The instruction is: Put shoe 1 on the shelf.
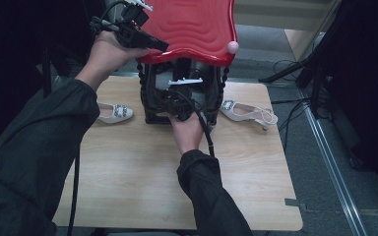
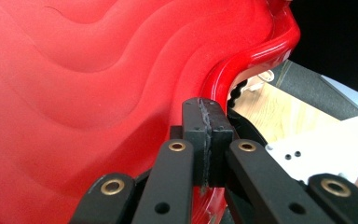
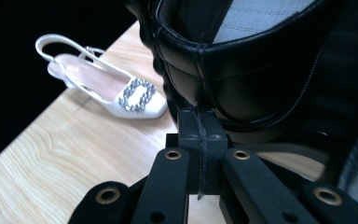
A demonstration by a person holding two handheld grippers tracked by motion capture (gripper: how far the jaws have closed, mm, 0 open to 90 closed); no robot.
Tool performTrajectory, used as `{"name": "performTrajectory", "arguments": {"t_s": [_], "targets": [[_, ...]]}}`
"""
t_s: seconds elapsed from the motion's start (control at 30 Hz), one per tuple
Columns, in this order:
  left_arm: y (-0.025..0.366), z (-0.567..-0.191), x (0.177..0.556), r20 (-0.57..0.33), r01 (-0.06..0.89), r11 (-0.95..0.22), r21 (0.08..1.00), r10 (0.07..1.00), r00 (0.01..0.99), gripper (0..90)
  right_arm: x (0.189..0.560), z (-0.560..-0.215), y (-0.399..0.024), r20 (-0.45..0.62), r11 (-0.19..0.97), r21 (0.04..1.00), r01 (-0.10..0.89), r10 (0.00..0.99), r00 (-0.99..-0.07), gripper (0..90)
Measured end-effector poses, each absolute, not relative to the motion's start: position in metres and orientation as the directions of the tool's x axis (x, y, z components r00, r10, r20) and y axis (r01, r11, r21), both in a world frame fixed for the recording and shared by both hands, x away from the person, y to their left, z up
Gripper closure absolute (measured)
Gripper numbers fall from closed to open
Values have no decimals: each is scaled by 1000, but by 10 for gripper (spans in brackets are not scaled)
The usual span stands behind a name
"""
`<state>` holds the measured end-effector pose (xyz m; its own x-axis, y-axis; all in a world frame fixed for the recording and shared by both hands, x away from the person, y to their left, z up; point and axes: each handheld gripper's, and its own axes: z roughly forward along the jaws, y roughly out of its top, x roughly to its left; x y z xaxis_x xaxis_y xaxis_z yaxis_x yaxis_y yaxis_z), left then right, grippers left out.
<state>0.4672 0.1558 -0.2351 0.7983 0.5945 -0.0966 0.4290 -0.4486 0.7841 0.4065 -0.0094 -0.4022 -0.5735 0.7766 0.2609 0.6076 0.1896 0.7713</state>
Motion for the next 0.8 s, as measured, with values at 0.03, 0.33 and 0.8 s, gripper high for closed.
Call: {"name": "performTrajectory", "arguments": {"t_s": [0.03,0.33,0.8], "targets": [[156,-235,467,-99,430,-448,784,594,798,900,408,-402,-8,258,189,773,606,778,-573,900],[157,-236,468,-113,439,-433,787,598,793,900,415,-403,0,246,200,752,628,799,-549,900],[154,-236,467,-95,444,-446,777,614,783,900,402,-395,-7,248,227,756,613,769,-590,900]]}}
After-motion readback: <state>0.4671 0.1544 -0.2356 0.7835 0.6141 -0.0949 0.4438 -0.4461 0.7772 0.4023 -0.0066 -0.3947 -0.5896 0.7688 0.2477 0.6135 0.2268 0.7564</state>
